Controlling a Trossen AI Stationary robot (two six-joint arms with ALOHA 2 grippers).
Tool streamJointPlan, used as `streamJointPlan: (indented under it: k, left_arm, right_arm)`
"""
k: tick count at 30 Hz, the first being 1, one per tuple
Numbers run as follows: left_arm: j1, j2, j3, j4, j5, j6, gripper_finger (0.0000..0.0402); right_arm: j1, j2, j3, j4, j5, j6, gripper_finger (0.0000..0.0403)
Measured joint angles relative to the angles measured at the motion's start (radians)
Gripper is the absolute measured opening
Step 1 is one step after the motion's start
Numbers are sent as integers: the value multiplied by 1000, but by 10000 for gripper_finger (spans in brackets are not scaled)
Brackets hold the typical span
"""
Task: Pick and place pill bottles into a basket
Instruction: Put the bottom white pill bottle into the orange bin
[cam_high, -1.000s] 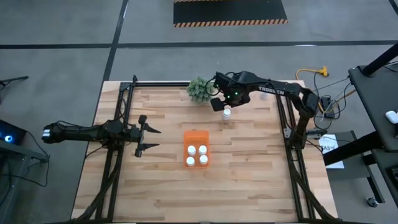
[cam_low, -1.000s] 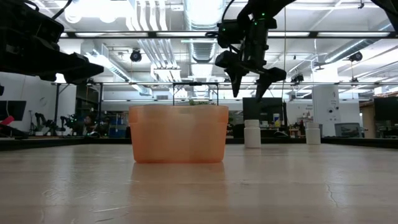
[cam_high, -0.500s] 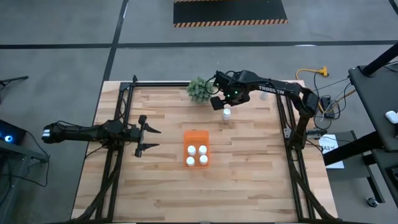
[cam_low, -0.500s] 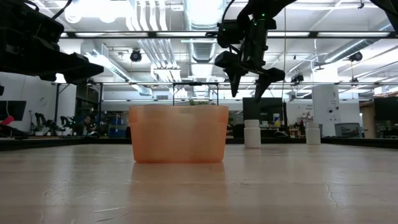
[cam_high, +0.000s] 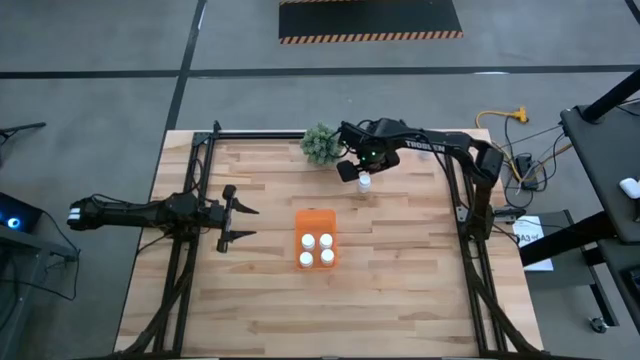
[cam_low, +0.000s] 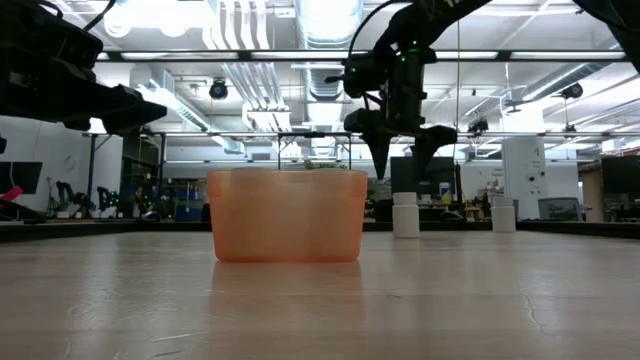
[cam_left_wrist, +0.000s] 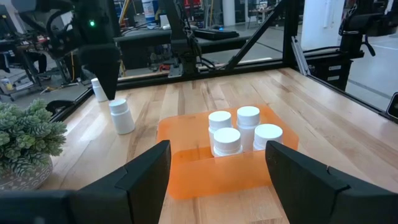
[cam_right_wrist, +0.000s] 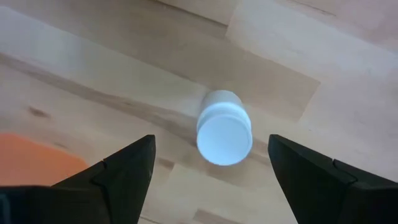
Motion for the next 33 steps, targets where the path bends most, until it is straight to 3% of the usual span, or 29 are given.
streamJointPlan:
  k: [16,33]
  left_arm:
    - [0,0,0,0,0,0,245]
    - [0,0,0,0,0,0,245]
  right_arm:
    - [0,58,-11,5,53,-41,298]
    - [5,58,-24,4,49,-45,266]
